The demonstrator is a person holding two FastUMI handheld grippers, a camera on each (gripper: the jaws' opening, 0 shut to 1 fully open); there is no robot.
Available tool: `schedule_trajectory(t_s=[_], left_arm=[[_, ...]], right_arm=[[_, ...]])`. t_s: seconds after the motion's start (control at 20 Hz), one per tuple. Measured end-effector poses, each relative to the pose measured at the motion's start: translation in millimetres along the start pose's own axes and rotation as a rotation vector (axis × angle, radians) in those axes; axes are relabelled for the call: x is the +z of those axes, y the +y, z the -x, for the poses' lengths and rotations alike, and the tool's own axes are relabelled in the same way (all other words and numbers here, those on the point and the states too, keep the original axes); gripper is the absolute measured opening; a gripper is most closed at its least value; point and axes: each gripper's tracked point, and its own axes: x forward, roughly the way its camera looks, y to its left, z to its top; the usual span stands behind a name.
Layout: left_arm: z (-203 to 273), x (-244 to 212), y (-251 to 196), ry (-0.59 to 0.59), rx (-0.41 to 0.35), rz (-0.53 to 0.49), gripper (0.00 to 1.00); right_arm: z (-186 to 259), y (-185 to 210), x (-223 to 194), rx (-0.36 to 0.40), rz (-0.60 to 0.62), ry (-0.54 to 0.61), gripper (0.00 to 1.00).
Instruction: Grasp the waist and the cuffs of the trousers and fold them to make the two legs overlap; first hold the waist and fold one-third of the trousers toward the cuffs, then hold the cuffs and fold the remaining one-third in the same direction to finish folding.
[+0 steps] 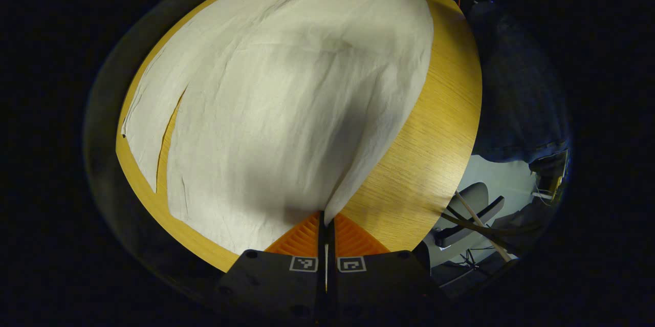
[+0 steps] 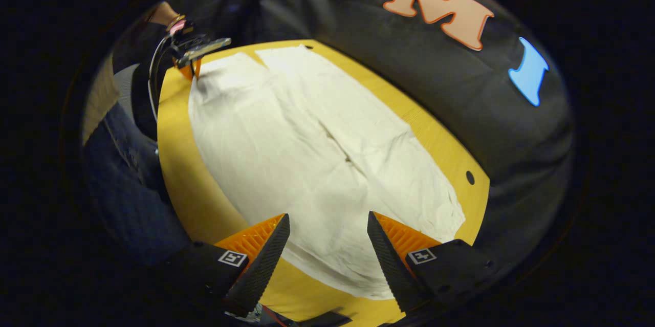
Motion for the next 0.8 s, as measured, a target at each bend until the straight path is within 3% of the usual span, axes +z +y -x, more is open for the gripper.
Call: schedule_trajectory(t_s=[0.05, 0.25, 0.55, 0.65, 0.75, 0.8], left_arm=[[-0.3, -1.3, 0.4, 0.011, -0.001, 0.004, 0.00], [0.6, 0.2, -3.9, 0.024, 0.002, 0.020, 0.00], [-1.1, -1.1, -3.8, 0.031, 0.018, 0.036, 0.00], [-1.8, -0.3, -2.9, 0.030, 0.016, 0.038, 0.00], [-0.6, 0.4, -5.6, 0.031, 0.013, 0.041, 0.00], [0.4, 0.7, -6.2, 0.031, 0.011, 0.039, 0.00]], right_arm=[[-3.7, 7.2, -18.6, 0.060, 0.039, 0.054, 0.99], [-12.7, 14.7, -67.7, 0.165, 0.139, 0.190, 0.98], [-28.5, 24.1, -86.1, 0.268, 0.166, 0.279, 0.98], [-29.8, 23.4, -86.4, 0.277, 0.157, 0.290, 0.91], [-30.9, 21.3, -86.4, 0.266, 0.142, 0.304, 0.94], [-31.7, 18.4, -86.0, 0.252, 0.129, 0.314, 0.86]])
